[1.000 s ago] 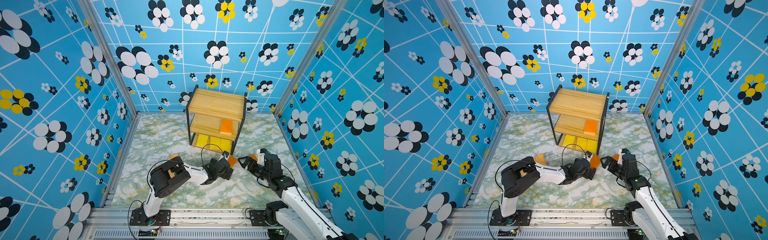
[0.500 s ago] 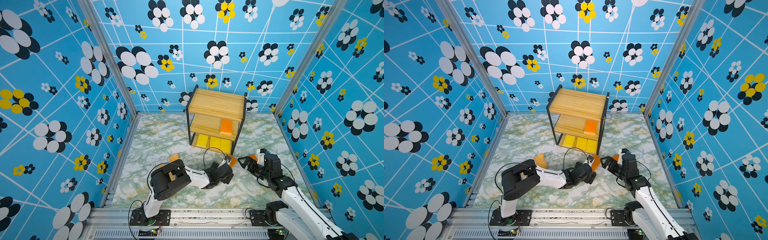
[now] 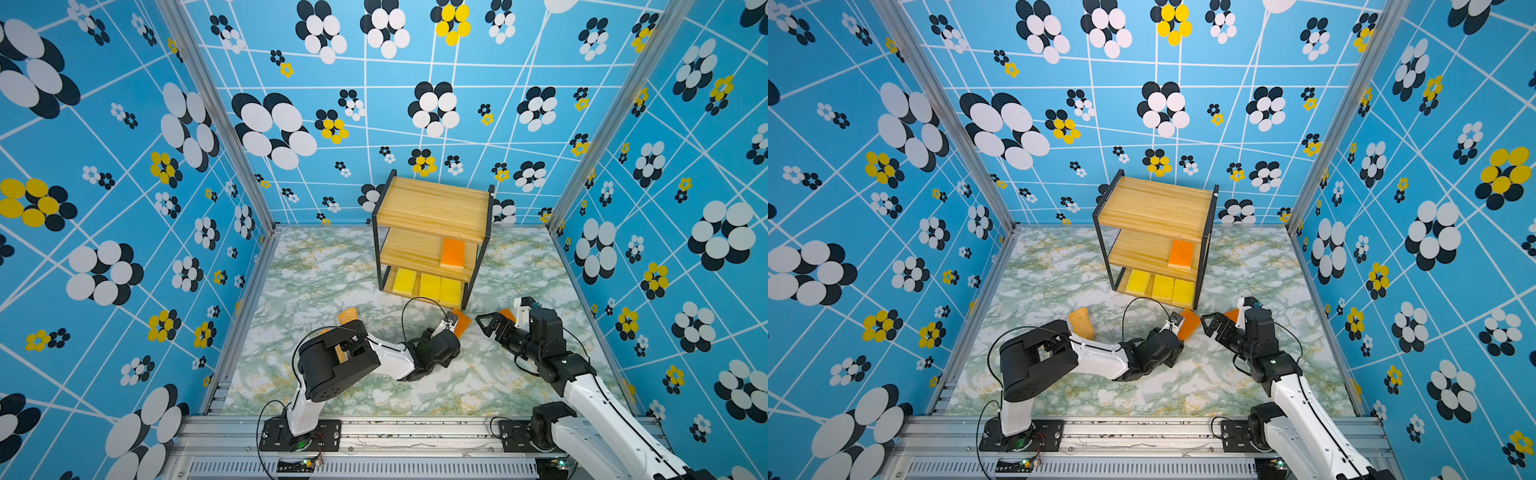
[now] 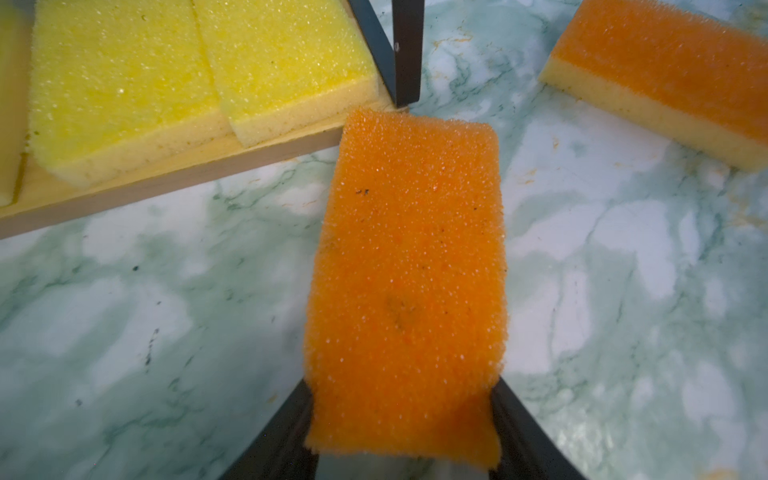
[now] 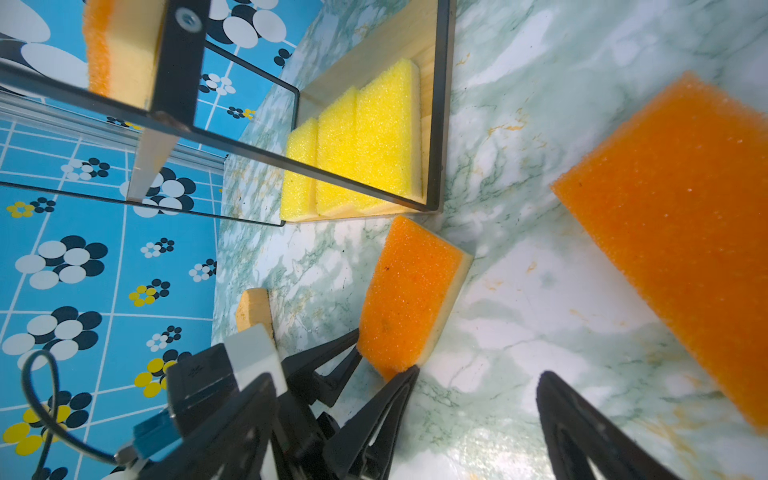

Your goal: Place and organize the cleaning sponges onto the shelf

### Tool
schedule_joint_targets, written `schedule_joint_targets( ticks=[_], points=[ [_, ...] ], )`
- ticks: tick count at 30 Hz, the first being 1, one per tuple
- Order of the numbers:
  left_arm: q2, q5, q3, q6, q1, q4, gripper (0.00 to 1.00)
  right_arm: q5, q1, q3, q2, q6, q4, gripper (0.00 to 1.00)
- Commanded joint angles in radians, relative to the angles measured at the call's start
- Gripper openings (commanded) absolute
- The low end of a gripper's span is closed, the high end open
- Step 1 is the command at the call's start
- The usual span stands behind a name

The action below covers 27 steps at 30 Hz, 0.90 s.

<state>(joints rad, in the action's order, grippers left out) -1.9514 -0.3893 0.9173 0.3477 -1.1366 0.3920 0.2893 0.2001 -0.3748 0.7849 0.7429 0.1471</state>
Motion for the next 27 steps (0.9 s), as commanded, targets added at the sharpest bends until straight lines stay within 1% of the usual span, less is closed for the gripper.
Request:
schedule_joint_targets(
  ticks=[1,2,4,5,12,18,20,22,25,27],
  points=[
    [0.059,-0.035,-0.03,-0.001,-0.005,-0.026,0.56,-0.013,-0.008,0.001,-0.011,-0.013,0.01,0.99],
    [0.073,-0.048,-0.037,-0.005,-0.008,-0.021,0.53,-0.013,-0.01,0.001,-0.011,-0.013,0.008,0.99],
    [0.095,-0.061,-0.046,-0.012,-0.009,-0.023,0.52,-0.012,-0.011,0.002,-0.011,-0.014,0.009,0.99],
    [0.096,-0.067,-0.051,-0.016,-0.011,-0.023,0.52,-0.011,-0.011,0.002,-0.011,-0.013,0.008,0.99],
    [0.242,-0.09,-0.078,-0.049,-0.024,-0.078,0.52,-0.007,-0.016,0.005,-0.001,-0.014,-0.004,0.99],
    [0.396,-0.099,-0.133,-0.078,-0.047,-0.125,0.52,0.0,-0.017,0.0,0.028,-0.016,-0.027,0.99],
    [0.447,-0.122,-0.142,-0.078,-0.054,-0.154,0.52,0.005,-0.018,-0.005,0.041,-0.019,-0.035,0.99],
    [0.505,-0.174,-0.148,-0.07,-0.059,-0.187,0.52,0.009,-0.018,-0.009,0.056,-0.02,-0.042,0.99],
    [0.579,-0.22,-0.144,-0.091,-0.055,-0.219,0.54,0.012,-0.018,-0.009,0.065,-0.021,-0.053,0.99],
    [0.603,-0.225,-0.117,-0.103,-0.038,-0.264,0.55,0.013,-0.018,-0.009,0.068,-0.022,-0.059,0.99]
  ],
)
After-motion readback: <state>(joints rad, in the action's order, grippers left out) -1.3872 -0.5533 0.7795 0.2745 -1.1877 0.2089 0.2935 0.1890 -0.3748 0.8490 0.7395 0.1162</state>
